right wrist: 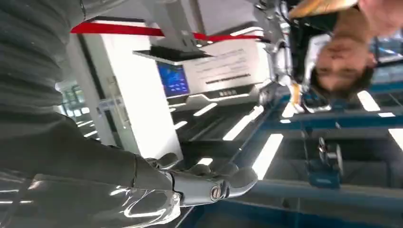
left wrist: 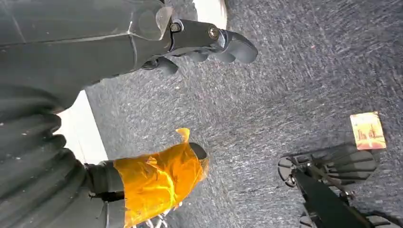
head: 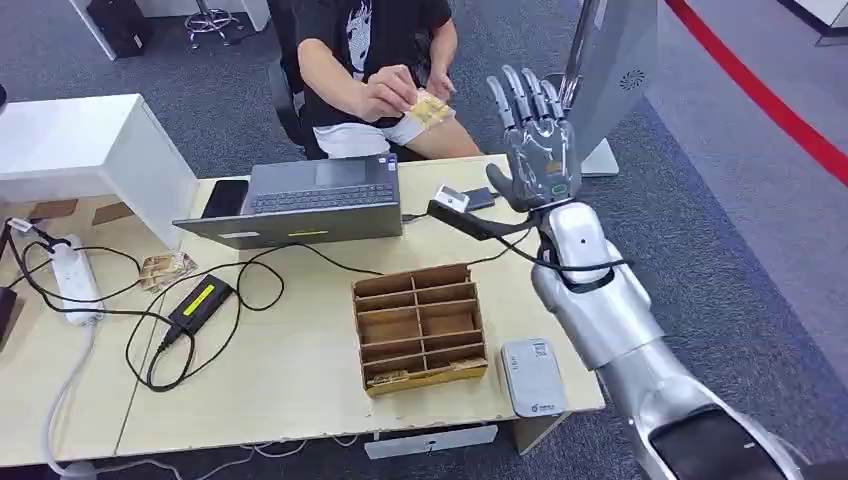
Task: Pass the card to the sensor for recognition and then transmit it.
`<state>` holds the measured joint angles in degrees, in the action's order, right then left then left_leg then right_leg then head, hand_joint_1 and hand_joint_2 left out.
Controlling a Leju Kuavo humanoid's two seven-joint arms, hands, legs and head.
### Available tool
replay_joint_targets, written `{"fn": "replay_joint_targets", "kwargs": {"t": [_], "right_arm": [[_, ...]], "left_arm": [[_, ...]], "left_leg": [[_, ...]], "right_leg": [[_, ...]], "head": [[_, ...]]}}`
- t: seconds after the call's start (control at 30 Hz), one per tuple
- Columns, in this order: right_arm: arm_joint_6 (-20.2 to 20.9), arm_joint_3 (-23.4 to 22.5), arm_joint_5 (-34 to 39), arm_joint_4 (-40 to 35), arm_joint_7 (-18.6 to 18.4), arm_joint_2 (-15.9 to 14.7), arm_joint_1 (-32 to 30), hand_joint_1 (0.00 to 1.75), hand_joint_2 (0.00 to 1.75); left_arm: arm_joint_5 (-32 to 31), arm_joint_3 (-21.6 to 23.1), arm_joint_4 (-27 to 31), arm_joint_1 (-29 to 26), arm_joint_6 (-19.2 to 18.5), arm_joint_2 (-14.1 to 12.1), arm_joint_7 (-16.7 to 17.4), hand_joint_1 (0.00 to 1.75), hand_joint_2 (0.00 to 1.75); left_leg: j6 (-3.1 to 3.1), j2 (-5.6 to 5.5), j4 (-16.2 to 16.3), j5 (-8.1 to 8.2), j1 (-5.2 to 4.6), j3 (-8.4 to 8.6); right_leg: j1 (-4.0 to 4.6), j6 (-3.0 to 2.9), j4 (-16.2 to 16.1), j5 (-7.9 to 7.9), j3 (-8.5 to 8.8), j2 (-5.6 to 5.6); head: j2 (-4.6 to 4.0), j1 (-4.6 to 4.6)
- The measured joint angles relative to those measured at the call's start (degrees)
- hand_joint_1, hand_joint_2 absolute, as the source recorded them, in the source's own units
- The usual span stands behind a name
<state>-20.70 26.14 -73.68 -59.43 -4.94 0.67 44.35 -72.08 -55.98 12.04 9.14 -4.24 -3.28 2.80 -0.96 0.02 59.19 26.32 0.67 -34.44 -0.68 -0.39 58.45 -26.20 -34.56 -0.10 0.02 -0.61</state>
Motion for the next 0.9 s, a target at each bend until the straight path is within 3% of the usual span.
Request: {"fn": "replay_joint_targets", "kwargs": {"t": [0.27, 0.3, 0.33, 0.4, 0.5, 0.53, 0.6, 0.7, 0.9], "right_arm": [[-0.57, 1.55, 1.14, 15.39, -1.07, 2.78, 7.67, 0.0, 1.75], [-0.83, 1.66, 1.11, 16.51, -1.07, 3.08, 7.98, 0.3, 1.75], [-1.11, 1.79, 1.14, 17.37, -1.07, 3.3, 8.2, 0.79, 1.75], [-1.84, 1.93, 1.47, 18.82, -0.99, 3.7, 8.54, 1.26, 1.75], [-3.32, 2.04, 1.88, 19.93, -0.4, 3.98, 8.61, 1.31, 1.75], [-3.58, 2.12, 1.88, 20.24, -0.37, 4.05, 8.62, 1.43, 1.75], [-3.8, 2.3, 1.99, 20.67, -0.26, 4.09, 8.62, 1.43, 1.75], [-4.09, 2.47, 2.03, 21.04, 0.15, 4.11, 8.63, 1.71, 1.75], [-4.48, 2.67, 2.36, 21.24, 1.07, 4.11, 8.65, 1.75, 1.75]], "left_arm": [[-0.46, 1.4, 0.0, 0.94, -0.31, 0.24, 0.35, 0.0, 1.75], [-0.5, 1.49, 0.0, 1.0, -0.31, 0.24, 0.48, 0.0, 1.75], [-0.53, 1.68, 0.0, 1.06, -0.31, 0.24, 0.53, 0.0, 1.75], [-0.59, 2.08, 0.0, 1.18, -0.31, 0.24, 0.53, 0.0, 1.75], [-0.74, 2.25, 0.0, 1.29, -0.31, 0.24, 0.55, 0.0, 1.75], [-0.81, 2.3, 0.0, 1.33, -0.31, 0.24, 0.59, 0.0, 1.75], [-0.96, 2.43, 0.0, 1.4, -0.31, 0.28, 0.61, 0.0, 1.75], [-1.09, 2.69, 0.0, 1.44, -0.31, 0.31, 0.61, 0.0, 1.75], [-1.12, 2.78, 0.0, 1.52, -0.33, 0.44, 0.64, 0.0, 1.75]], "left_leg": [[0.0, 0.01, 0.01, 0.01, 0.0, 0.01], [0.0, 0.01, 0.01, 0.01, 0.0, 0.01], [-0.01, 0.01, 0.01, 0.01, 0.0, 0.01], [-0.02, 0.01, 0.01, 0.02, 0.0, 0.01], [-0.02, 0.01, 0.01, 0.02, 0.0, 0.0], [-0.02, 0.01, 0.01, 0.02, 0.0, 0.0], [-0.02, 0.01, 0.01, 0.02, 0.0, 0.0], [-0.02, 0.01, 0.01, 0.02, 0.0, -0.01], [-0.02, 0.01, 0.01, 0.02, 0.0, 0.0]], "right_leg": [[0.0, 0.0, -0.01, 0.0, -0.03, 0.02], [0.0, 0.0, 0.0, 0.0, -0.04, 0.02], [0.0, 0.0, 0.0, 0.0, -0.04, 0.02], [0.0, 0.0, -0.01, 0.0, -0.05, 0.02], [0.0, 0.0, -0.01, 0.0, -0.05, 0.02], [0.0, 0.0, -0.01, 0.0, -0.05, 0.02], [0.0, 0.0, -0.01, 0.0, -0.05, 0.02], [0.0, 0.0, -0.01, 0.0, -0.05, 0.02], [0.0, 0.0, -0.01, 0.0, -0.06, 0.02]], "head": [[0.0, 0.02], [-0.02, 0.02], [0.0, 0.02], [-0.02, 0.02], [0.0, 0.02], [0.0, 0.02], [0.0, 0.02], [-0.02, 0.0], [-0.02, 0.02]]}}
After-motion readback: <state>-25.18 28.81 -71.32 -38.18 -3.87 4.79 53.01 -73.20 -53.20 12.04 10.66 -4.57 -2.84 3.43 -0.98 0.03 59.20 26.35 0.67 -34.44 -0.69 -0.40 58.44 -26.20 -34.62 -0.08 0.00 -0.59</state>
